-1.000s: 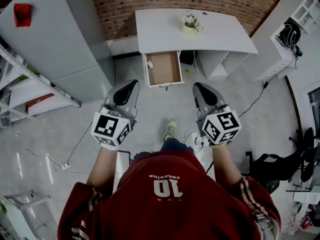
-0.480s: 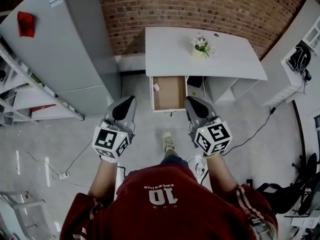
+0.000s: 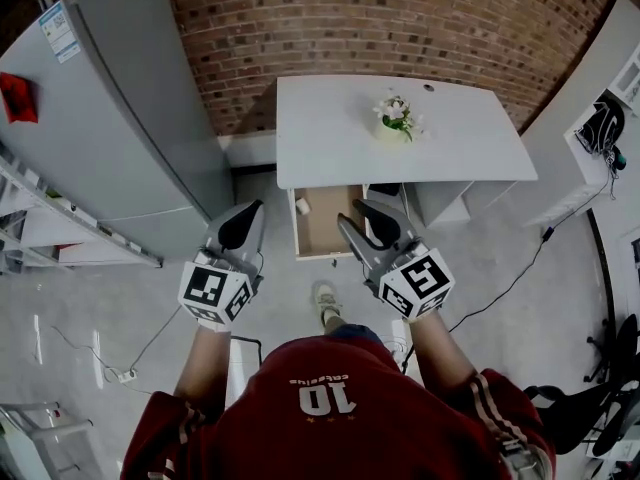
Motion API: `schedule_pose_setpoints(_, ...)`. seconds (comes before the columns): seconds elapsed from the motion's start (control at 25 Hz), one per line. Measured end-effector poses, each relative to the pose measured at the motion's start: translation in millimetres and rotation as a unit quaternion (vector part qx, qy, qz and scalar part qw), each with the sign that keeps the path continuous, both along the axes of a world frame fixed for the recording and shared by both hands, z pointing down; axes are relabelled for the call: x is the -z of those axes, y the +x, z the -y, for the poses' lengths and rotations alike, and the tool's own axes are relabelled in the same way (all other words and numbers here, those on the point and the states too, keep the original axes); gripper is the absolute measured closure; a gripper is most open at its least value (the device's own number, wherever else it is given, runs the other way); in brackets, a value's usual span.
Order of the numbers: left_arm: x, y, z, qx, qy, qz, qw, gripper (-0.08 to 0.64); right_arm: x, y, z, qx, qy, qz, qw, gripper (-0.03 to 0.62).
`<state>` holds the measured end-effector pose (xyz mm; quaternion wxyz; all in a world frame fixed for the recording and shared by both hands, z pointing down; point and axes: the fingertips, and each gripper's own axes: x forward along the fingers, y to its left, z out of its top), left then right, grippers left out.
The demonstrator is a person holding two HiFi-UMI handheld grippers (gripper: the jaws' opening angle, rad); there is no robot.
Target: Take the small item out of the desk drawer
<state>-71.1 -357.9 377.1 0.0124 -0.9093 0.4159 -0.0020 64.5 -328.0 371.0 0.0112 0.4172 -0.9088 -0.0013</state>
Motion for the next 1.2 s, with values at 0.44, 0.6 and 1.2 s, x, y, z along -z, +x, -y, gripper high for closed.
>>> schedule_pose_setpoints(0.44,-17.4,13.4,19.1,-0.017,-0.01,0.013,0.9997,0.557,-26.8,13.9,34.2,0.024,-0.004,0.023,0.999,0.37)
schedule_pose_setpoints(0.6,-35.8,13.6,27.8,-0.018,-0.028,0.015,0.9993,0.557,-69.8,18.9,54.7,0.04,-0.018,-0.007,0.999,0.374)
schedule_pose_setpoints(1.2,-130.7,20.3,81.4,-0.007,-0.074,0.049,0.9961,0.557,-283.2,3.5,123.5,0.08,-0.113,-0.063,0.988,0.377)
